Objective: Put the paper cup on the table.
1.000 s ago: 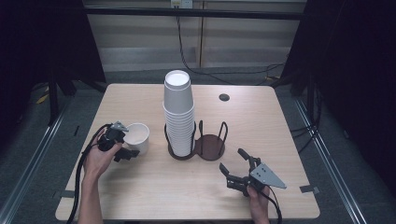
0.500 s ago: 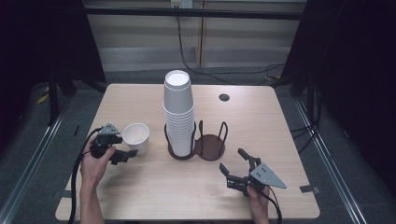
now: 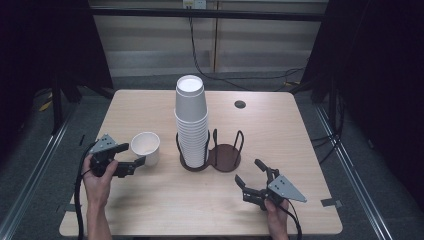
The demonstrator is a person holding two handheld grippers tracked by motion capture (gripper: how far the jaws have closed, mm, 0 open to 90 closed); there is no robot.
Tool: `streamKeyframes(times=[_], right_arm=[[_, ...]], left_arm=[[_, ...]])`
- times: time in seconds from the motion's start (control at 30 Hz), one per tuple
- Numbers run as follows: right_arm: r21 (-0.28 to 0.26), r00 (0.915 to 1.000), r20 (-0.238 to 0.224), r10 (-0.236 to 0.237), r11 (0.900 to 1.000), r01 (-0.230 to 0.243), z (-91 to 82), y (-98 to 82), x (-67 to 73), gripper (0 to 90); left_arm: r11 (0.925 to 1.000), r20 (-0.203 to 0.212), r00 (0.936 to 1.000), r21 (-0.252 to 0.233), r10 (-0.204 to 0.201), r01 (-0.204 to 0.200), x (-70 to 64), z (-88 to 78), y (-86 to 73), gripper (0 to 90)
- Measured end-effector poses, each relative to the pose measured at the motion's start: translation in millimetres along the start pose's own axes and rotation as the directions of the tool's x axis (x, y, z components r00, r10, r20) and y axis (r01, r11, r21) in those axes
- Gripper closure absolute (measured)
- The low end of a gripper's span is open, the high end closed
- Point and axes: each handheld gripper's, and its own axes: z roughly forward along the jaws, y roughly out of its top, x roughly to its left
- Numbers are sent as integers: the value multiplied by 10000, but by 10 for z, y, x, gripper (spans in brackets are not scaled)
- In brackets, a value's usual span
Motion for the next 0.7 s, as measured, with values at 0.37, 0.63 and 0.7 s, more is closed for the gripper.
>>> streamKeyframes(times=[0.37,0.63,0.7], right_arm=[[2,10000,-7,6,10000,-6,-1,0,1,131],[-13,10000,7,-7,10000,7,-1,0,1,131],[-17,10000,9,-9,10000,9,-1,0,1,131]], left_arm=[[9797,585,9983,-1996,-54,170,-261,-101,-77,160],[9611,714,9971,-2762,254,-47,-571,24,-107,158],[9552,771,9966,-2959,286,-45,-625,53,-122,158]])
